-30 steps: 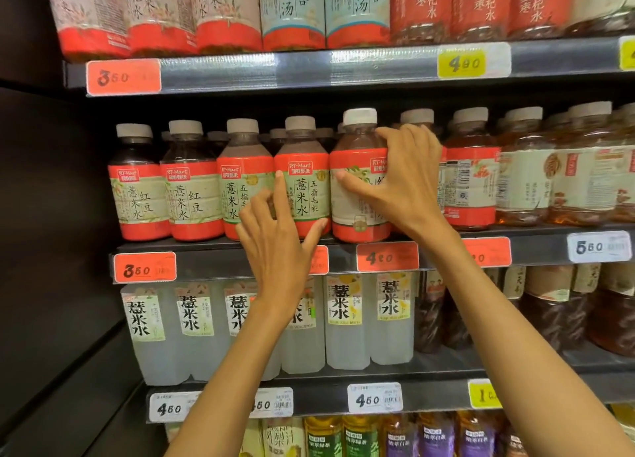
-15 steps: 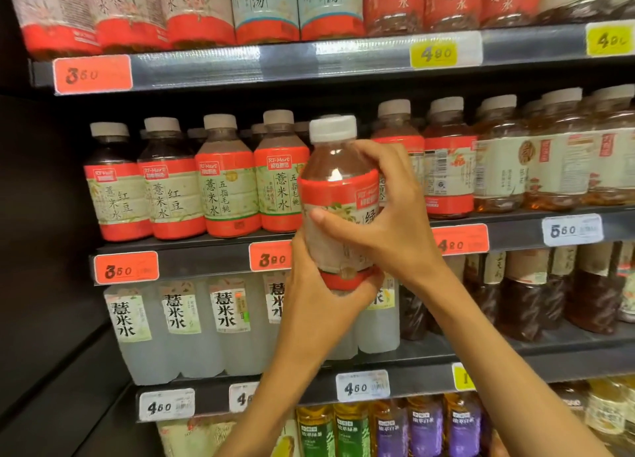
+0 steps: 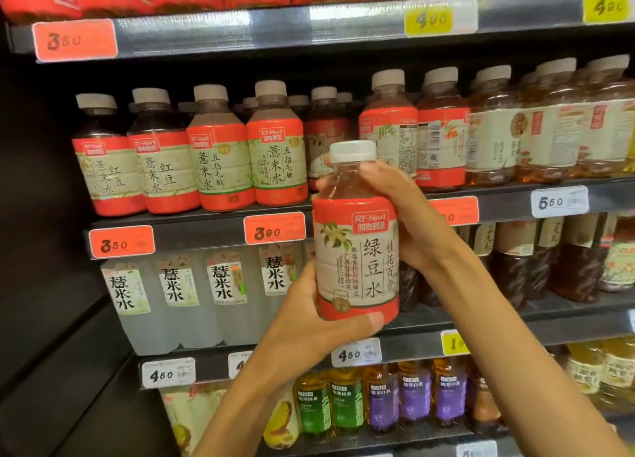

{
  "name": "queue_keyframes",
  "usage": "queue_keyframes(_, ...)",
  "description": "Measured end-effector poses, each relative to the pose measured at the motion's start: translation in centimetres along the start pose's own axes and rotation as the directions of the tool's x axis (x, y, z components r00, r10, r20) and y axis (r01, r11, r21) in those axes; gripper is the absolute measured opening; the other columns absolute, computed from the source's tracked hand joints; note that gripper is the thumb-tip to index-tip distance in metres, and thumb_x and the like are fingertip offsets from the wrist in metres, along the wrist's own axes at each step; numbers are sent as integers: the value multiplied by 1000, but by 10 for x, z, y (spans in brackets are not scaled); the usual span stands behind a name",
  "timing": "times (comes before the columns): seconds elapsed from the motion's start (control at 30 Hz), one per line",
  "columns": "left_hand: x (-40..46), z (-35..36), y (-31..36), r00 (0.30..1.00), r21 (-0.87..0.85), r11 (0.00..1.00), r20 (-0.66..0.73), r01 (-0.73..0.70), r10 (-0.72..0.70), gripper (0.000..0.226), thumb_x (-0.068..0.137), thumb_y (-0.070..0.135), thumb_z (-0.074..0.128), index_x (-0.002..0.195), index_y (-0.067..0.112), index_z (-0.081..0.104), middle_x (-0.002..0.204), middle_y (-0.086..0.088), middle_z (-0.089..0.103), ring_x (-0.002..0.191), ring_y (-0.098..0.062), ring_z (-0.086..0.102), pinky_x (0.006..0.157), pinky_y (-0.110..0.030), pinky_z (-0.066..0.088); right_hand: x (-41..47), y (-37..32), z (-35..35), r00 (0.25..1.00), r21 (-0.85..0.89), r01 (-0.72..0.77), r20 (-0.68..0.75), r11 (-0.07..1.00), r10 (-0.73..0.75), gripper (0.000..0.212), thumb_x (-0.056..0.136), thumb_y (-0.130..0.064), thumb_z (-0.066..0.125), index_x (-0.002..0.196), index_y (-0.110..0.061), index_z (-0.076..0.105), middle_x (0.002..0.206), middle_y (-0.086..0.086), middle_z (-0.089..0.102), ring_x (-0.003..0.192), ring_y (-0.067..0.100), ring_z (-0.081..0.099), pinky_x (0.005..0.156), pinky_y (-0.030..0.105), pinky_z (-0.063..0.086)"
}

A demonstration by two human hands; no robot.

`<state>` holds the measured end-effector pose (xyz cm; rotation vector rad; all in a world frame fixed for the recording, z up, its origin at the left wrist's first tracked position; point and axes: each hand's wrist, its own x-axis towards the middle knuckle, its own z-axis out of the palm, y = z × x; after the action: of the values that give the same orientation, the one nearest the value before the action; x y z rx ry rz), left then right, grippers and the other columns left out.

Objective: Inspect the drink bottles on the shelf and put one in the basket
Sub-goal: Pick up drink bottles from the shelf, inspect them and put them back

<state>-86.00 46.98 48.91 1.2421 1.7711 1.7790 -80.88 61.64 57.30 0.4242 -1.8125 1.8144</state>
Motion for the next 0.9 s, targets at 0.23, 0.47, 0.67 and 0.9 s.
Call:
queue_keyframes(0.23, -4, 0, -4, 998, -19, 998, 23, 59, -59, 86, 54, 40, 81, 129, 39, 39, 119, 21, 65, 112, 1, 61, 88, -19, 51, -8, -1, 7, 983, -4, -7, -185, 1000, 6, 26, 87, -23, 66, 105, -4, 65, 81, 4, 71, 69, 11, 67, 64, 22, 54)
queue_keyframes(0.47, -7, 3, -1, 994, 30, 997, -85, 74, -71, 81, 45, 54, 81, 119, 42, 50, 110, 18, 70, 102, -1, 66, 80, -19, 54, -9, -8, 10, 963, -47, -175, -215, 983, 161, 33, 89, -28, 63, 108, -1, 66, 91, 10, 71, 79, 17, 66, 72, 27, 55)
queue_keyframes(0.67, -16, -3, 6, 973, -425, 884, 197, 196, -121, 87, 55, 41, 90, 128, 10, 54, 122, -14, 66, 114, -30, 62, 92, -38, 54, -9, -9, 6, 963, 242, -247, -47, 938, 265, 56, 83, -41, 53, 121, 0, 59, 104, 11, 67, 94, 21, 64, 82, 32, 55)
queue_keyframes(0.9, -20, 2, 1, 929, -566, 767, 353, 304, -108, 104, 52, 30, 94, 137, 3, 42, 132, -27, 55, 120, -40, 55, 101, -49, 46, -13, -8, 10, 972, 354, -205, -36, 913, 232, 35, 79, -29, 60, 99, -1, 66, 84, 9, 74, 80, 24, 69, 72, 31, 58)
